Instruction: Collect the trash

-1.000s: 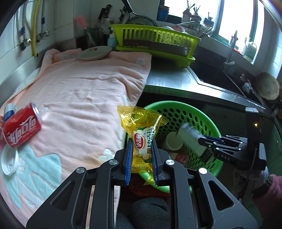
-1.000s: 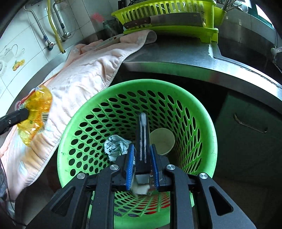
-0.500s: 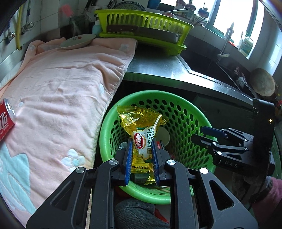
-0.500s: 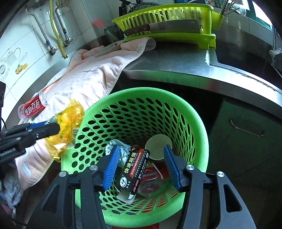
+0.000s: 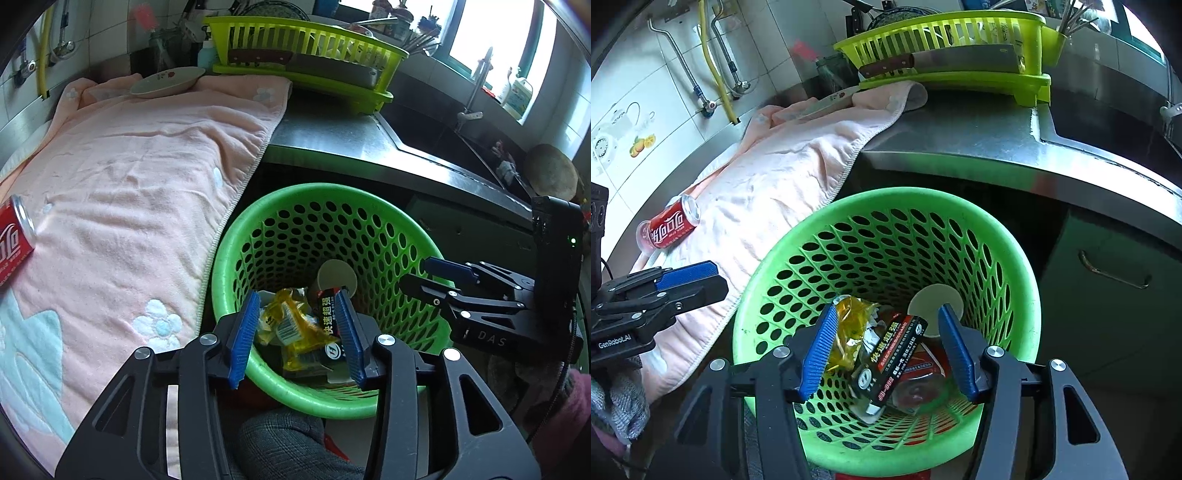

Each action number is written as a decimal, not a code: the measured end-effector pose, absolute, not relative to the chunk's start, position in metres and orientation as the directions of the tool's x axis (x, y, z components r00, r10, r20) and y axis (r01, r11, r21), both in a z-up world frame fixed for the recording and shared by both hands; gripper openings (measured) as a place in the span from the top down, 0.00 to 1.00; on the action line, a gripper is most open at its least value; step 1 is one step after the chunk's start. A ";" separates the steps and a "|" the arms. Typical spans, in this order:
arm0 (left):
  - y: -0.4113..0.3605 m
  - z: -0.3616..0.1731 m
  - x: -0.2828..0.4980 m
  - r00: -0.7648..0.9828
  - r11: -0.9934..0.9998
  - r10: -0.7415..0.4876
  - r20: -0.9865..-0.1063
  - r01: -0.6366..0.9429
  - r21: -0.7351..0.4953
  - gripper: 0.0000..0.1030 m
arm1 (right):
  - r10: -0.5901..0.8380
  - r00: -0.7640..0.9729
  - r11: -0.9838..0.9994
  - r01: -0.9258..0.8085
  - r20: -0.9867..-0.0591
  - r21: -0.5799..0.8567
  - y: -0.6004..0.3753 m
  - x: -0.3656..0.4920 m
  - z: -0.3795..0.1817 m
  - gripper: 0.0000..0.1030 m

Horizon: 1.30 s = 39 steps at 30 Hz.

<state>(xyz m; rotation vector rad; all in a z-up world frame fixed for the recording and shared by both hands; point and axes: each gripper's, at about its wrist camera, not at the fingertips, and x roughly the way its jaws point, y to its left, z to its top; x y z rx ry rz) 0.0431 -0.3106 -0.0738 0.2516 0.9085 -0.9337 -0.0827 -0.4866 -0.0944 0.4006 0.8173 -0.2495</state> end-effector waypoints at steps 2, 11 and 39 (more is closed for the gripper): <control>-0.304 -0.069 0.044 0.281 0.605 -0.584 -0.762 0.776 -0.177 0.55 | -0.058 0.669 0.898 0.359 -0.741 0.253 -0.483 -0.081 -0.091 0.40; -0.254 -0.046 0.058 0.370 0.678 -0.568 -0.735 0.717 -0.162 0.47 | -0.017 0.694 0.925 0.284 -0.720 0.252 -0.456 -0.059 -0.071 0.36; -0.054 -0.026 0.161 0.601 0.929 -0.322 -0.731 0.349 -0.123 0.45 | 0.156 0.703 0.975 0.004 -0.694 0.223 -0.343 0.053 -0.030 0.26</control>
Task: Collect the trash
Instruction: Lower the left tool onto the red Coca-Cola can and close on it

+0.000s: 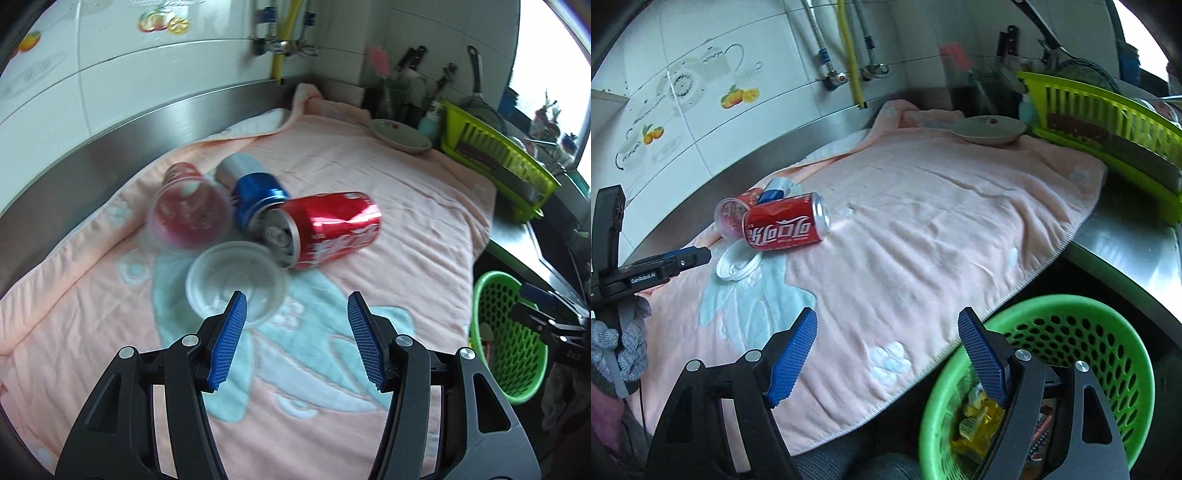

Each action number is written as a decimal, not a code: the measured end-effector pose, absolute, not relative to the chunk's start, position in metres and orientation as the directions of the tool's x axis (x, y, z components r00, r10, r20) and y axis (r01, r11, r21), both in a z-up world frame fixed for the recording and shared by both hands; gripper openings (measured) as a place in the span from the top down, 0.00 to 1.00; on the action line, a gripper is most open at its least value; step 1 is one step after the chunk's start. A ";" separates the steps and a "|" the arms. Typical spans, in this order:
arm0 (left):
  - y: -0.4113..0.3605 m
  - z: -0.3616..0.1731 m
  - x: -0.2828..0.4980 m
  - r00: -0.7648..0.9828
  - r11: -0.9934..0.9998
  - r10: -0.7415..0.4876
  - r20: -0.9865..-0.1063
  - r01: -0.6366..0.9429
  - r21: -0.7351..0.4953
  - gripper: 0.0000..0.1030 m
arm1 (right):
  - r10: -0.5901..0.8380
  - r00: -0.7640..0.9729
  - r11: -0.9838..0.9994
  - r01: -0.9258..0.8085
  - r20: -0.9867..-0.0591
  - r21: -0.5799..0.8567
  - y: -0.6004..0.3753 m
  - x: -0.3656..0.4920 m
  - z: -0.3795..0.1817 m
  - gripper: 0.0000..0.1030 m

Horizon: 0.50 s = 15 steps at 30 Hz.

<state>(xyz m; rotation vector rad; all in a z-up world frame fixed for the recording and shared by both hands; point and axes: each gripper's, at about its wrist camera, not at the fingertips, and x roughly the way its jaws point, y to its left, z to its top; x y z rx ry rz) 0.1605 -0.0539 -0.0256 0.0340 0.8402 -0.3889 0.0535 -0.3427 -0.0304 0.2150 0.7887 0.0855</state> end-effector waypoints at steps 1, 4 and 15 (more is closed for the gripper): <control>-0.049 -0.028 0.163 0.599 0.932 -0.318 -0.735 0.338 -0.128 0.45 | 0.163 0.699 0.975 -0.005 -0.696 0.223 -0.338 0.058 -0.030 0.26; -0.036 -0.034 0.170 0.590 0.937 -0.318 -0.742 0.314 -0.152 0.45 | 0.173 0.695 0.977 -0.031 -0.698 0.211 -0.326 0.069 -0.028 0.26; -0.066 -0.022 0.188 0.604 0.897 -0.351 -0.716 0.437 -0.071 0.36 | 0.200 0.675 0.976 -0.075 -0.711 0.203 -0.308 0.087 -0.033 0.25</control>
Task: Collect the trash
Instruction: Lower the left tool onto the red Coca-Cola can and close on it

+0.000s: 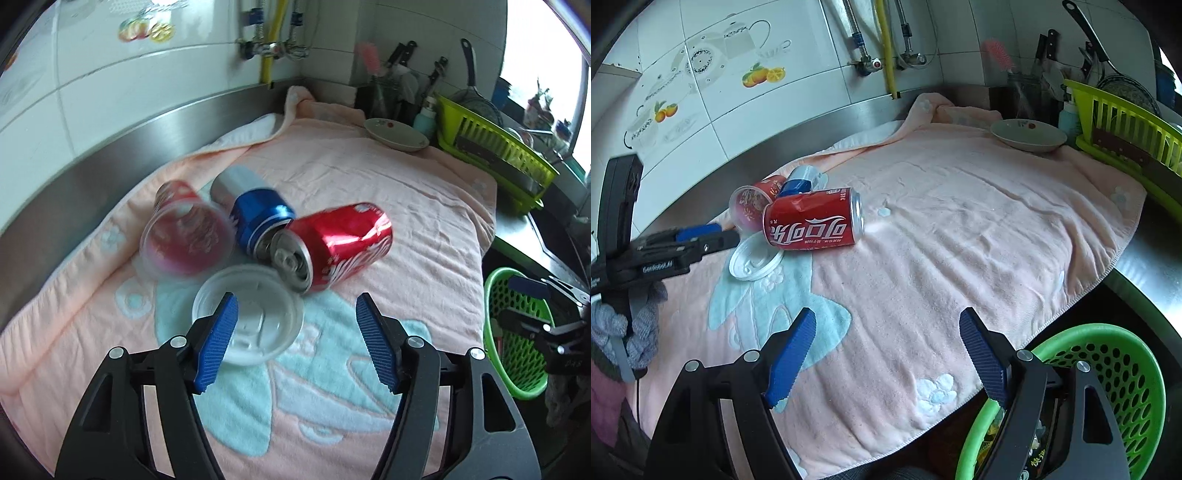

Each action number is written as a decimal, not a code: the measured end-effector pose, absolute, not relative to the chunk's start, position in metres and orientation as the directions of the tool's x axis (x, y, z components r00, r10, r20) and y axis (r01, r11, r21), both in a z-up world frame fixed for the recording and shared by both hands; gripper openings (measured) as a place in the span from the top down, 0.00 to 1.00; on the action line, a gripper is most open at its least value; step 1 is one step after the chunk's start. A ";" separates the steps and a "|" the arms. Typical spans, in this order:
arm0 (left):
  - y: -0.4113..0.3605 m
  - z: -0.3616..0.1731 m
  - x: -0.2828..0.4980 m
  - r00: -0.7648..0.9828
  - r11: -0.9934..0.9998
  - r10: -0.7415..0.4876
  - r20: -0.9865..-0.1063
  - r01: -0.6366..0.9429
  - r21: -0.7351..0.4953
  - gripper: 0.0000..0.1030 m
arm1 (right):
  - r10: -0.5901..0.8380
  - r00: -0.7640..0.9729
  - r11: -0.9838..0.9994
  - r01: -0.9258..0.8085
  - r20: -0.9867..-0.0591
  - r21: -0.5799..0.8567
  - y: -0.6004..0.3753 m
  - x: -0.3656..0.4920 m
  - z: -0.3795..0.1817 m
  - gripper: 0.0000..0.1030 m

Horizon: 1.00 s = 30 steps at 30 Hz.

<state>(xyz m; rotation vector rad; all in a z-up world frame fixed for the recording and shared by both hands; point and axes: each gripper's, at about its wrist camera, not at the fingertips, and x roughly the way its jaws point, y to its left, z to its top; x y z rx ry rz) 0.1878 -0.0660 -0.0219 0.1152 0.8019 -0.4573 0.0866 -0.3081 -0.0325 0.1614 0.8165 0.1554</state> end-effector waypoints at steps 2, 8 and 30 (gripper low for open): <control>-0.077 -0.018 0.194 0.594 0.875 -0.369 -0.715 0.482 -0.050 0.33 | 0.202 0.669 0.976 -0.079 -0.715 0.202 -0.308 0.088 -0.034 0.25; -0.116 -0.011 0.209 0.579 0.793 -0.374 -0.725 0.605 0.074 0.24 | 0.209 0.658 0.975 -0.087 -0.724 0.202 -0.309 0.092 -0.036 0.24; -0.182 -0.053 0.271 0.413 0.570 -0.367 -0.834 0.808 0.150 0.18 | 0.237 0.598 0.970 -0.095 -0.766 0.226 -0.309 0.119 -0.060 0.23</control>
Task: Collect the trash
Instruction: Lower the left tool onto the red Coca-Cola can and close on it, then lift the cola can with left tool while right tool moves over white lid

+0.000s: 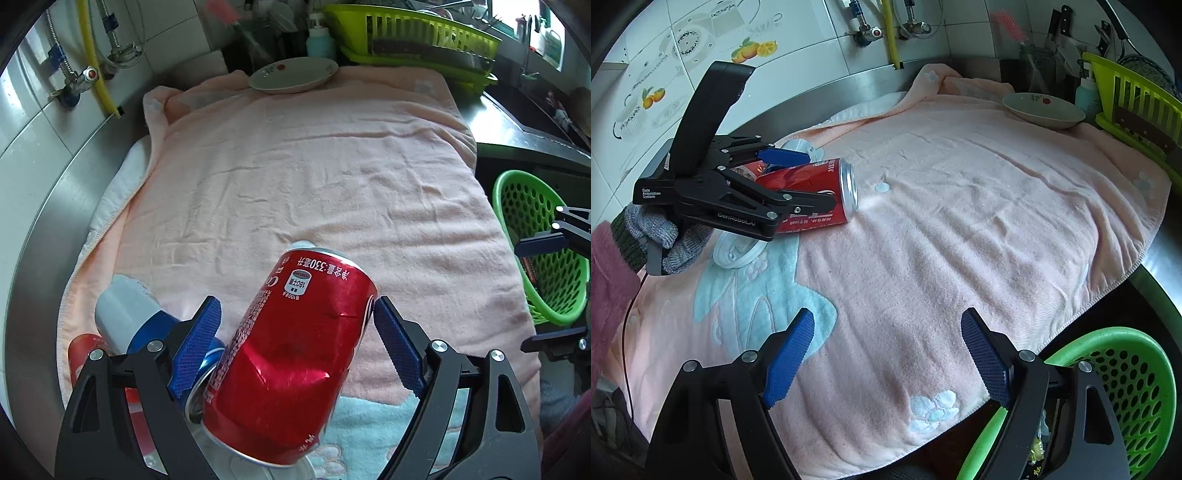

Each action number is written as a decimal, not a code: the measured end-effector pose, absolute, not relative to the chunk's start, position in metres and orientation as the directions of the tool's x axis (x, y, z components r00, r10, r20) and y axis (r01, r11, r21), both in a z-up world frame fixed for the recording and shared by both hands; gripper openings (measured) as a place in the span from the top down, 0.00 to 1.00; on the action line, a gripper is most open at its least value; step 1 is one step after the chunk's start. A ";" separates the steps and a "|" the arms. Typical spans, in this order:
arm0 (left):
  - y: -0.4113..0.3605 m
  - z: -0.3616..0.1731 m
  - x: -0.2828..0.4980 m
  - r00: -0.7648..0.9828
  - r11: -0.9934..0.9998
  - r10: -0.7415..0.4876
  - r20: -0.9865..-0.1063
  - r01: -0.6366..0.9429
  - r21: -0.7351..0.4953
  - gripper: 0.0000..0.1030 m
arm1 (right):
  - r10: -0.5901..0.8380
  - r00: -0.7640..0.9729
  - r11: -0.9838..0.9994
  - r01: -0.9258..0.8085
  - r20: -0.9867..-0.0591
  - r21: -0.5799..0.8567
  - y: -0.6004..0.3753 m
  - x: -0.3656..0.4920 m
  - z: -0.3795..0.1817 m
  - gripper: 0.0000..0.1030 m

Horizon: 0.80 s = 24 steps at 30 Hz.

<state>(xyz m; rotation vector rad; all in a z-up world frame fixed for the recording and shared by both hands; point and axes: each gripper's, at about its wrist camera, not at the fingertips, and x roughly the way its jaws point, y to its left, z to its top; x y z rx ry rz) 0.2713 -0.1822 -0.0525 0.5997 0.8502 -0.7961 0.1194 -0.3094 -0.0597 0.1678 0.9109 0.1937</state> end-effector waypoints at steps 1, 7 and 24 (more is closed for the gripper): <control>-0.184 -0.054 0.272 0.409 0.567 -0.364 -0.837 0.810 0.149 0.18 | 0.237 0.597 0.970 -0.095 -0.767 0.226 -0.309 0.120 -0.060 0.23; -0.187 -0.061 0.268 0.417 0.573 -0.364 -0.833 0.805 0.153 0.26 | 0.237 0.591 0.969 -0.090 -0.771 0.228 -0.309 0.121 -0.064 0.23; -0.114 0.015 0.229 0.574 0.786 -0.399 -0.715 0.616 0.056 0.32 | 0.269 0.600 0.962 -0.121 -0.754 0.247 -0.278 0.123 -0.053 0.24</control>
